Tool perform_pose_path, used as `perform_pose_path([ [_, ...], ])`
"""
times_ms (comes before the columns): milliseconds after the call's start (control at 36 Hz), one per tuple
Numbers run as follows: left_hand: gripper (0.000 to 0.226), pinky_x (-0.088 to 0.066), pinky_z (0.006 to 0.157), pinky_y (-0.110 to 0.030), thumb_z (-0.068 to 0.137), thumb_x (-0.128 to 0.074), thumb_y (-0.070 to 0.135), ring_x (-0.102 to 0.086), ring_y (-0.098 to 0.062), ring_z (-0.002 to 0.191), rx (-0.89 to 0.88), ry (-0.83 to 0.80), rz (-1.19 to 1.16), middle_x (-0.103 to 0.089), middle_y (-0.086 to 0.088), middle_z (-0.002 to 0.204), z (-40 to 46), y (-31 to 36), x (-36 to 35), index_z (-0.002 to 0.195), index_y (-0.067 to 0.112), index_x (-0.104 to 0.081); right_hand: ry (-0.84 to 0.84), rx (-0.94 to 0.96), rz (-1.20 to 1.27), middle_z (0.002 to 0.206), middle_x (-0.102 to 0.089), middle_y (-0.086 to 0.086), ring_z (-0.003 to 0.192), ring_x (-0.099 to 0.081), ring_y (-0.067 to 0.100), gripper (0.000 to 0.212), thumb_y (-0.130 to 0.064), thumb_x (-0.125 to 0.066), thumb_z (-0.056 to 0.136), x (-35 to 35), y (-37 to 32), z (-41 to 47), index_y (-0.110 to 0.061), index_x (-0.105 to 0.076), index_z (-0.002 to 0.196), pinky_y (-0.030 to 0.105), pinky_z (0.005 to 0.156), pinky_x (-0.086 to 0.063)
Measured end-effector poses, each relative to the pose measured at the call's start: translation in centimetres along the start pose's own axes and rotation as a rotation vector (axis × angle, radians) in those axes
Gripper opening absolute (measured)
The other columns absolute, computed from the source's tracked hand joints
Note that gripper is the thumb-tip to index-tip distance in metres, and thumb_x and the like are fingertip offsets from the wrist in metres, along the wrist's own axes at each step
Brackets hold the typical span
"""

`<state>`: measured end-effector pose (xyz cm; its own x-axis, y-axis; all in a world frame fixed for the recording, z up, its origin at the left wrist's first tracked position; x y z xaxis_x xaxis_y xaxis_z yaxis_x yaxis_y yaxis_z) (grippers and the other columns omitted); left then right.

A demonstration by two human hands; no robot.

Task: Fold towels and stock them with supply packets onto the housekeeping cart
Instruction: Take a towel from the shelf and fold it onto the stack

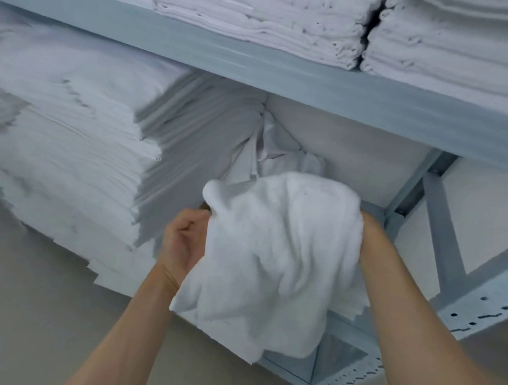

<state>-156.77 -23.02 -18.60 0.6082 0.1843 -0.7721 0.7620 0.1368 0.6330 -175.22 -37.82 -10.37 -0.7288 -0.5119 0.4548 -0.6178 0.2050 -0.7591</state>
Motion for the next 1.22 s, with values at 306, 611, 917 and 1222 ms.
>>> perform_pose_path([
  [306, 0.044, -0.059, 0.081, -0.035, 0.088, -0.071, 0.029, -0.07, -0.032, 0.108, 0.031, 0.058, 0.538, -0.07, -0.018, 0.12, -8.2, -3.4, -6.0, 0.123, 0.004, -0.066, -0.044, -0.182, -0.363, 0.092, -0.058, 0.011, 0.077, -0.047, 0.023, 0.029, -0.013, -0.046, 0.104, 3.2, 10.8, -7.5, -0.007, -0.055, 0.077, 0.035, 0.091, -0.041],
  [611, 0.041, -0.059, 0.087, -0.033, 0.097, -0.062, 0.041, -0.065, -0.024, 0.119, -0.056, 0.183, 0.419, -0.068, -0.01, 0.129, -12.4, -2.7, -6.0, 0.125, 0.012, -0.069, -0.226, 0.03, 0.123, 0.092, -0.075, 0.002, 0.072, -0.07, 0.012, 0.011, -0.018, -0.057, 0.098, 5.4, 17.7, -10.0, -0.019, -0.067, 0.104, 0.02, 0.058, -0.052],
  [917, 0.044, -0.056, 0.094, -0.04, 0.105, -0.044, 0.038, -0.06, -0.027, 0.126, -0.026, 0.154, 0.128, -0.062, -0.015, 0.136, -14.6, -2.6, -3.9, 0.123, 0.006, -0.07, -0.473, -0.025, 0.947, 0.126, -0.066, 0.016, 0.117, -0.063, 0.032, 0.057, -0.049, -0.063, 0.09, -0.4, 25.5, -9.4, -0.006, -0.065, 0.128, 0.043, 0.097, -0.051],
  [1222, 0.048, -0.055, 0.096, -0.045, 0.105, -0.042, 0.041, -0.064, -0.027, 0.12, -0.052, 0.211, 0.096, -0.065, -0.013, 0.131, -15.7, 1.9, 0.6, 0.123, 0.005, -0.068, -0.475, 0.04, 1.202, 0.138, -0.059, 0.015, 0.127, -0.057, 0.033, 0.083, -0.075, -0.049, 0.085, -4.3, 23.8, -8.9, -0.01, -0.062, 0.134, 0.047, 0.097, -0.05],
])
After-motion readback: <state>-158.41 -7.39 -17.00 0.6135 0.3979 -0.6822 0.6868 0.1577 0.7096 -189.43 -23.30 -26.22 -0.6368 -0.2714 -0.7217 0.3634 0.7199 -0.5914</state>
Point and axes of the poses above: each hand's wrist, its own z-axis towards the middle knuckle, its own x-axis out of the back of the hand, y = z × x, the point moved 2 cm from there along z, towards the middle knuckle
